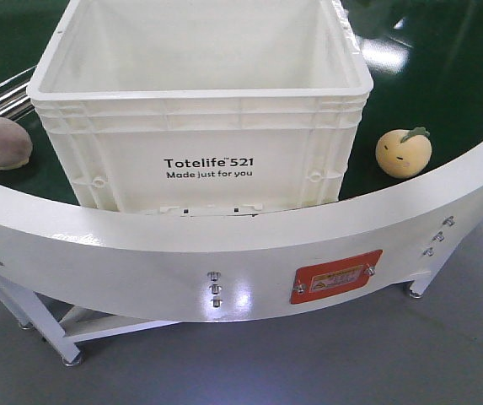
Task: Place moving items into box and shelve
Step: 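Move the right gripper toward the yellow plush pear on the belt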
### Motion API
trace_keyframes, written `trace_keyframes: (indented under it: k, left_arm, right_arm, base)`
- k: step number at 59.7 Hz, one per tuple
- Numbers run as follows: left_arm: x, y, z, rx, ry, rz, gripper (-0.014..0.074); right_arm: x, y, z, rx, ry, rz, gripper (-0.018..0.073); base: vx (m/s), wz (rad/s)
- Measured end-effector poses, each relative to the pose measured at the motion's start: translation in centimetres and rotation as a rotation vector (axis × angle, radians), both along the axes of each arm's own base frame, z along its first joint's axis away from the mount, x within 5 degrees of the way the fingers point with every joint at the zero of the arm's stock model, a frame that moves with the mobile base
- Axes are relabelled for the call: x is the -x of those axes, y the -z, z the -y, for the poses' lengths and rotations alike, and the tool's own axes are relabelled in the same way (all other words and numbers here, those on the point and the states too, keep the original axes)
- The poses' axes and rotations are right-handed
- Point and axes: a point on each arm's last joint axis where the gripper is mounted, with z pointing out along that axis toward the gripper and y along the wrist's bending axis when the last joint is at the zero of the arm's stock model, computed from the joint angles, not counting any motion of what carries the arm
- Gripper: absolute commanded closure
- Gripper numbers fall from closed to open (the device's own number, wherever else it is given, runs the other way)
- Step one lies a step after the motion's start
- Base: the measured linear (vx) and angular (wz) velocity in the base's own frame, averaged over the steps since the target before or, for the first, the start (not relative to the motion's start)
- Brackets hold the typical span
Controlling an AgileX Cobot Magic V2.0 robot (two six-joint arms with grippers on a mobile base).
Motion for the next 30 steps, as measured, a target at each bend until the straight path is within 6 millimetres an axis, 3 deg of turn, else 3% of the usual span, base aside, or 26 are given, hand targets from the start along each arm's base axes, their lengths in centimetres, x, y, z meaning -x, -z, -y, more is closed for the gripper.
trace_keyframes:
  k: [30]
  left_arm:
    - [0.00, 0.00, 0.00, 0.000, 0.000, 0.000, 0.0619]
  right_arm:
    - [0.00, 0.00, 0.00, 0.000, 0.000, 0.000, 0.0575]
  base:
    - [0.00, 0.00]
